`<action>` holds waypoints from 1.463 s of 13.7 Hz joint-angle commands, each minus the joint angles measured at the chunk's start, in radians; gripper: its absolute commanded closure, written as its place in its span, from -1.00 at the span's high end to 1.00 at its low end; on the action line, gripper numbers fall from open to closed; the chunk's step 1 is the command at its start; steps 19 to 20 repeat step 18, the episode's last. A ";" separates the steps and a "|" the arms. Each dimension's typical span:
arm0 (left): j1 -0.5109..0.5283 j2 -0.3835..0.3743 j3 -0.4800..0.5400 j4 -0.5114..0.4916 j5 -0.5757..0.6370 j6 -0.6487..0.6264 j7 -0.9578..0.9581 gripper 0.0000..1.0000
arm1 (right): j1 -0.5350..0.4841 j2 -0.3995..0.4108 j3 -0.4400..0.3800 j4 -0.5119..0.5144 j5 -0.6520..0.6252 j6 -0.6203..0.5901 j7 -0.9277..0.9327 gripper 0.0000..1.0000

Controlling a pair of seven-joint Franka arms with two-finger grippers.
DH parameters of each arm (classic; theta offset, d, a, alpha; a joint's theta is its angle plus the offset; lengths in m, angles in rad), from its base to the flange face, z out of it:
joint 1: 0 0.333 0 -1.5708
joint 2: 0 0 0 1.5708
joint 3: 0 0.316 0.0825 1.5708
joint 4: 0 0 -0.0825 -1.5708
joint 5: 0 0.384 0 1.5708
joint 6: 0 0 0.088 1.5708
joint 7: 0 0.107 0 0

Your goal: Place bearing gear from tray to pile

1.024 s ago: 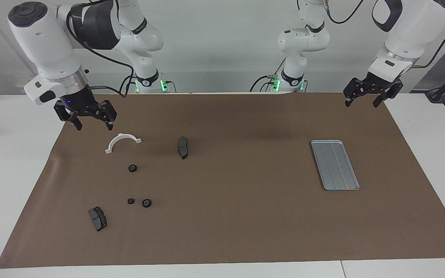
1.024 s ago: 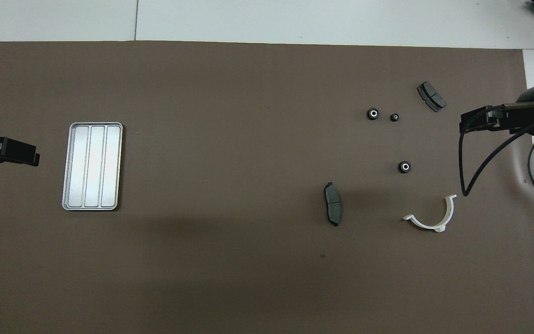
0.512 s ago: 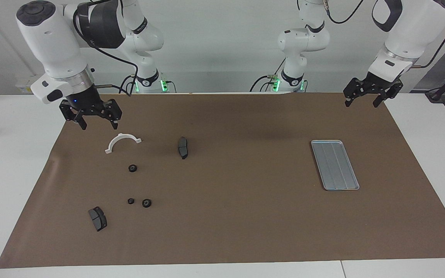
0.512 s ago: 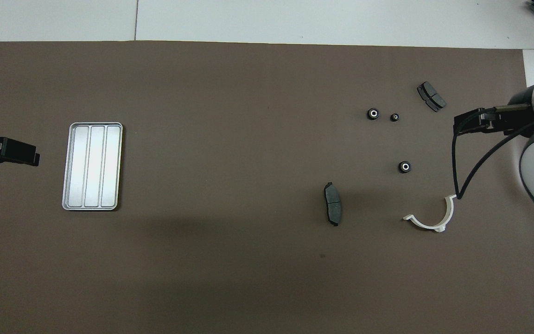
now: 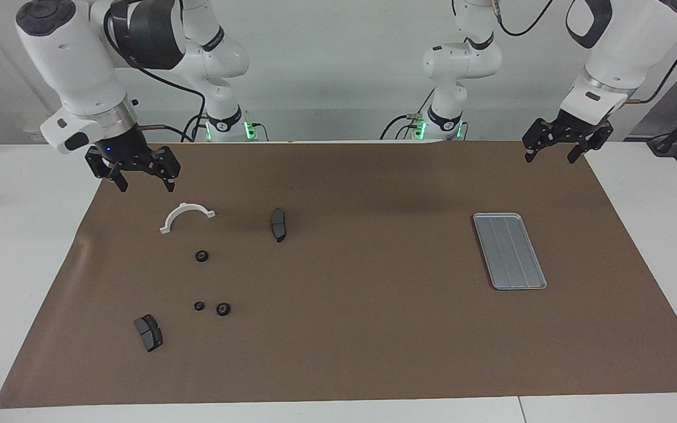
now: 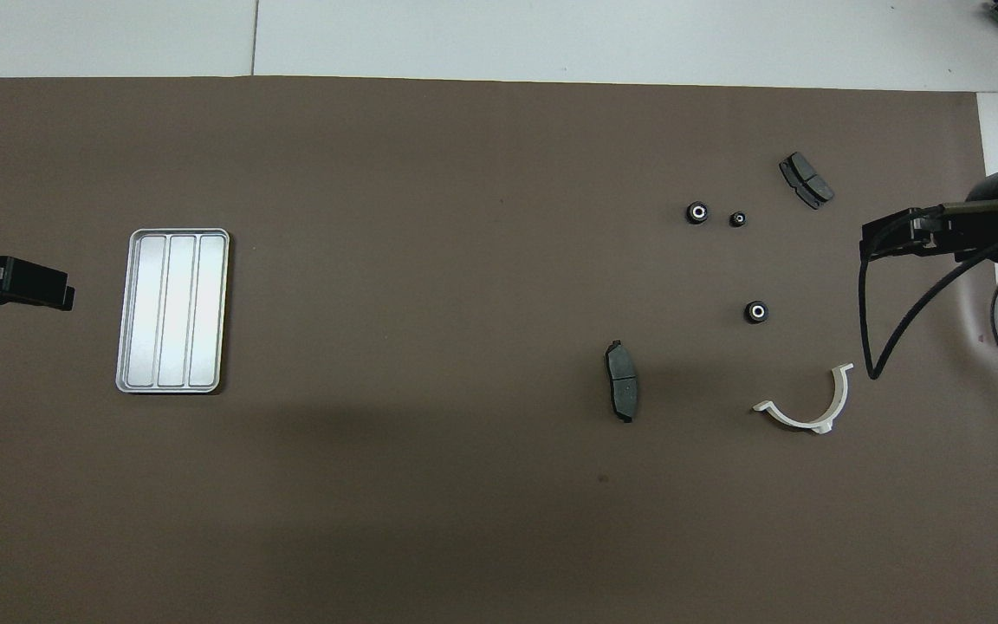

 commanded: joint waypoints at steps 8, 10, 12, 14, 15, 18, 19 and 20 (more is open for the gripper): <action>0.013 -0.009 -0.007 -0.010 -0.015 -0.007 -0.004 1.00 | -0.009 -0.023 -0.006 -0.022 0.089 -0.026 -0.017 1.00; 0.013 -0.009 -0.007 -0.010 -0.015 -0.007 -0.004 1.00 | -0.009 -0.023 -0.006 -0.021 0.086 -0.026 -0.017 1.00; 0.013 -0.009 -0.007 -0.010 -0.015 -0.007 -0.004 1.00 | -0.009 -0.023 -0.006 -0.022 0.086 -0.025 -0.017 1.00; 0.013 -0.009 -0.007 -0.010 -0.015 -0.007 -0.004 1.00 | -0.008 -0.023 -0.006 -0.022 0.081 -0.023 -0.015 1.00; 0.013 -0.009 -0.007 -0.010 -0.015 -0.007 -0.004 1.00 | -0.008 -0.023 -0.006 -0.021 0.080 -0.025 -0.015 1.00; 0.013 -0.011 -0.007 -0.010 -0.015 -0.007 -0.004 1.00 | -0.009 -0.023 -0.006 -0.021 0.075 -0.026 -0.015 1.00; 0.013 -0.011 -0.007 -0.010 -0.015 -0.007 -0.004 1.00 | -0.009 -0.023 -0.006 -0.021 0.075 -0.026 -0.015 1.00; 0.013 -0.011 -0.007 -0.010 -0.015 -0.007 -0.004 1.00 | -0.009 -0.023 -0.006 -0.021 0.075 -0.026 -0.015 1.00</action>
